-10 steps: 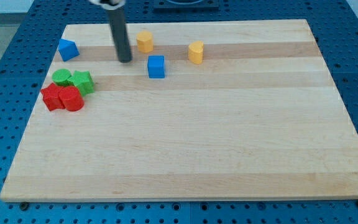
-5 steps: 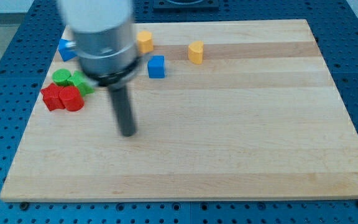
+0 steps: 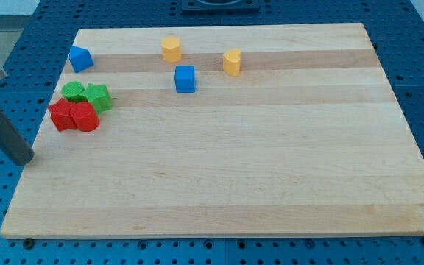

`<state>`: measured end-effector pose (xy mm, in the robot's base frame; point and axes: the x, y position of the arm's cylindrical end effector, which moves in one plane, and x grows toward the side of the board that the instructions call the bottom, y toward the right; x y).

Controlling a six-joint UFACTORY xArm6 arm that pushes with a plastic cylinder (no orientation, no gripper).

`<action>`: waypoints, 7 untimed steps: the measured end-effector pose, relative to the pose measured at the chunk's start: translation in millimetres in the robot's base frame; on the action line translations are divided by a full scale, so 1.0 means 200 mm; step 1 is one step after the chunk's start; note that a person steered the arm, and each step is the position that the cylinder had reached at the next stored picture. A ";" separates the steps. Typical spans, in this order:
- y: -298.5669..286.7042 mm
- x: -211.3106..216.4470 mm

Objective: Push the red blocks slightly to the right

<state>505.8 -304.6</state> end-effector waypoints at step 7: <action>0.55 -0.29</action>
